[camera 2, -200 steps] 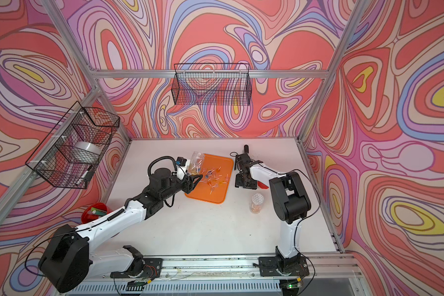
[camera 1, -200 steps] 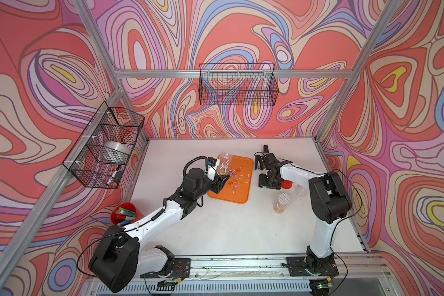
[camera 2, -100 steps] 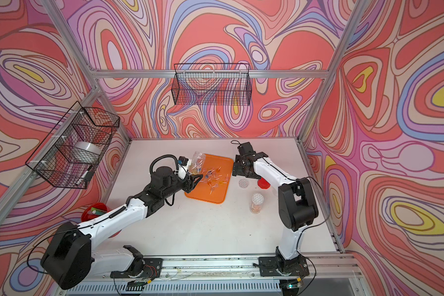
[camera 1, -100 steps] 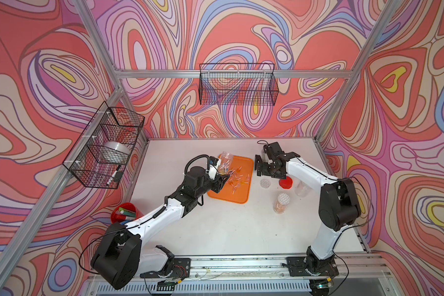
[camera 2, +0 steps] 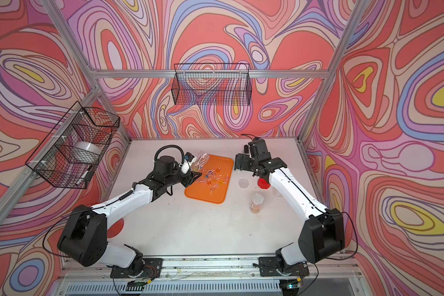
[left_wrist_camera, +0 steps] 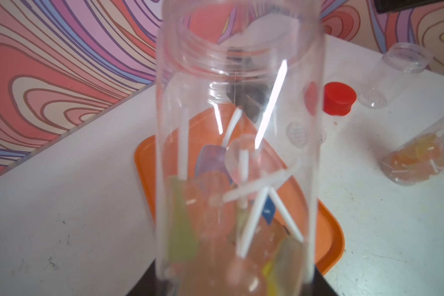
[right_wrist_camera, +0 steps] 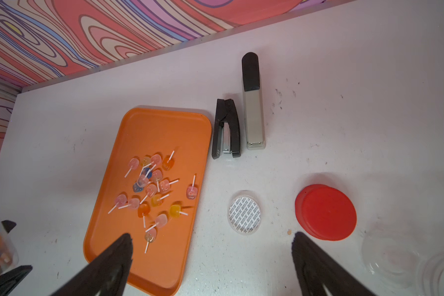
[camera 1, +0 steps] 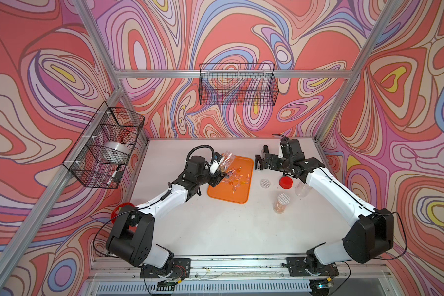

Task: Pour the candies out of the jar
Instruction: 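Pour the candies out of the jar onto the tray.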

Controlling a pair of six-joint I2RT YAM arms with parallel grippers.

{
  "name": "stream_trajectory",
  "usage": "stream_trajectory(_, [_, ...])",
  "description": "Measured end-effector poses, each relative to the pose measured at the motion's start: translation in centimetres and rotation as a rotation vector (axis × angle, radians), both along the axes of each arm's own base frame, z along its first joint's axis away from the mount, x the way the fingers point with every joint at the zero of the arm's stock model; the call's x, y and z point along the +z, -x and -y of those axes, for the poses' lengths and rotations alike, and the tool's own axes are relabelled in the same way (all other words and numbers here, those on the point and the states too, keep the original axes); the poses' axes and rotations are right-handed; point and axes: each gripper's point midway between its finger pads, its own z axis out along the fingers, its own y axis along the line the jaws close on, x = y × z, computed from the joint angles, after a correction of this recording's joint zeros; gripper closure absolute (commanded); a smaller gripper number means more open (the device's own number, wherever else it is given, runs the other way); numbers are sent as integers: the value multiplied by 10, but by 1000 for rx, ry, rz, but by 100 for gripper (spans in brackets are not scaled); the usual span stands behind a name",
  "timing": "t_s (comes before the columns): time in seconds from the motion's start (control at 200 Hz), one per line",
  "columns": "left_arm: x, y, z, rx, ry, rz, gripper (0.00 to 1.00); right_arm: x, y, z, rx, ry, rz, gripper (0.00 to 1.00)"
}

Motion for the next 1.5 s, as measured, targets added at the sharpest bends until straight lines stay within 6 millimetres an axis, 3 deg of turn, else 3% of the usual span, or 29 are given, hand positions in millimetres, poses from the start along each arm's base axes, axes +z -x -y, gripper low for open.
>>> stream_trajectory(0.26, [-20, -31, 5, -76, -194, 6, 100, 8, 2, -1, 2, -22, 31, 2])
stream_trajectory(0.626, [-53, -60, -8, -147, -498, -44, 100, 15, 6, 0, -1, -35, 52, 2])
stream_trajectory(1.017, [-50, -68, -23, -247, -767, -18, 100, 16, 6, 0, -5, -42, 56, 2])
stream_trajectory(1.237, [-67, -70, -29, -316, -953, -3, 100, 16, 6, 0, -10, -47, 54, 2])
stream_trajectory(1.497, [-69, -90, -33, -366, -1149, 64, 100, 17, 8, 1, -12, -52, 59, 2])
